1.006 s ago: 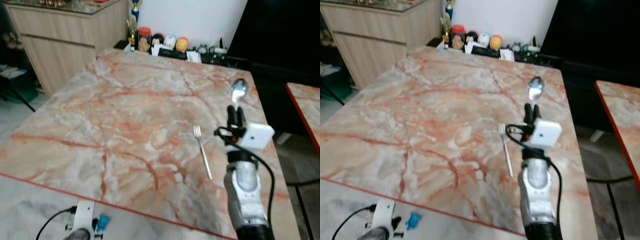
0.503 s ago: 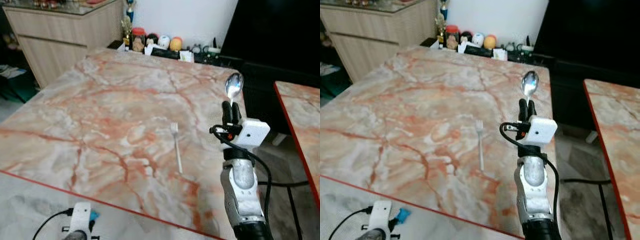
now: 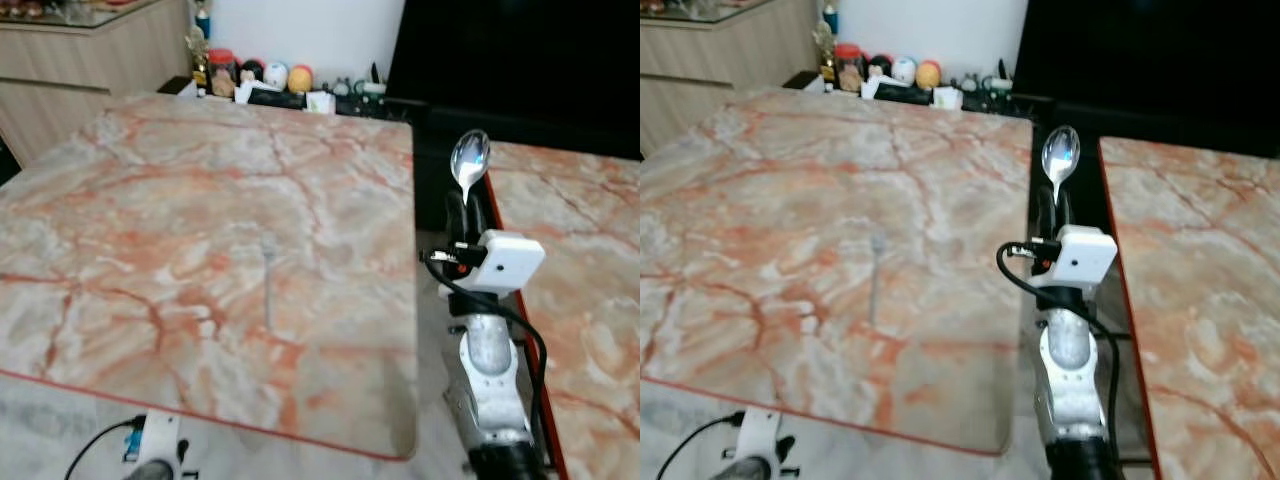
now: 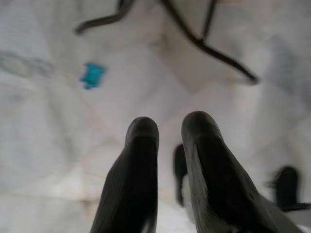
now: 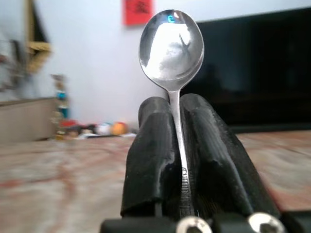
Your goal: Setting the table
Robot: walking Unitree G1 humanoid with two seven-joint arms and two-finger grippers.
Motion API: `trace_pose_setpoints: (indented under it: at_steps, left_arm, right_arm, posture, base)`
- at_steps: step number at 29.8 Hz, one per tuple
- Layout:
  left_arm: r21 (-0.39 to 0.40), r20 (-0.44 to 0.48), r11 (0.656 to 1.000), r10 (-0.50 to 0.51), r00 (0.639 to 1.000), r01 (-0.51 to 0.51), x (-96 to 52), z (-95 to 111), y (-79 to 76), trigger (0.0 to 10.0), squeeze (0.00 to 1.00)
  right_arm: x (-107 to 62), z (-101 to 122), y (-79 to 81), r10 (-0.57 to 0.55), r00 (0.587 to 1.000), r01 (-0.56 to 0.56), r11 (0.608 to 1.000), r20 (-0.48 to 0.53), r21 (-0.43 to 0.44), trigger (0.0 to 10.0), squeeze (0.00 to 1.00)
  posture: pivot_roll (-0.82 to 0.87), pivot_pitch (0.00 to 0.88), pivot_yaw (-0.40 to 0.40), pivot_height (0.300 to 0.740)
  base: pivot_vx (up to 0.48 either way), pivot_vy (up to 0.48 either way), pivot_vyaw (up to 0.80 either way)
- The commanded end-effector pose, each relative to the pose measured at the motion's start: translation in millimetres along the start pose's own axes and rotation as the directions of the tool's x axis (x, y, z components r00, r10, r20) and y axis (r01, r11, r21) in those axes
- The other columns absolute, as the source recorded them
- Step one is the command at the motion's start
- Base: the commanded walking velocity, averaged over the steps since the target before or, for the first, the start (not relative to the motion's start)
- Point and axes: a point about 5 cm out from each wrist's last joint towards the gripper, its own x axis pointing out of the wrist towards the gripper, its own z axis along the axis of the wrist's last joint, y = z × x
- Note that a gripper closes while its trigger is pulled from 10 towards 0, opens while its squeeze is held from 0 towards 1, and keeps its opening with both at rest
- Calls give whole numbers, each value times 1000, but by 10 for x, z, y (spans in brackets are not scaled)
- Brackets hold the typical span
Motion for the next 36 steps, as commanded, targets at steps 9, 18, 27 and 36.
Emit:
trace_pose_setpoints:
  at_steps: [9, 18, 27, 36]
  left_arm:
    - [5, -12, 1000, 22, 1000, -22, -11, -36, 83, 10000, 0]
    - [2, -10, 1000, 24, 1000, -24, -10, -34, 75, 10000, 0]
    - [4, -11, 1000, 24, 1000, -24, -13, -44, 79, 10000, 0]
    - [18, 3, 999, 43, 999, -43, -74, -172, 236, 10000, 0]
  right_arm:
    - [72, 140, 61, 14, 998, -15, 1000, 62, 15, 10000, 0]
    - [80, 142, 62, 15, 998, -16, 1000, 59, 14, 10000, 0]
    - [87, 154, 46, 8, 998, -8, 1000, 61, 8, 10000, 0]
    - [85, 171, 20, -1, 998, 1, 1000, 66, 2, 10000, 0]
  posture:
    - [97, 0, -45, 740]
    - [98, 0, -46, 740]
    - [95, 0, -46, 740]
    - [97, 0, -41, 740]
  base:
    - [0, -361, 0]
    - [0, -411, 0]
    - [0, -416, 0]
    - [0, -417, 0]
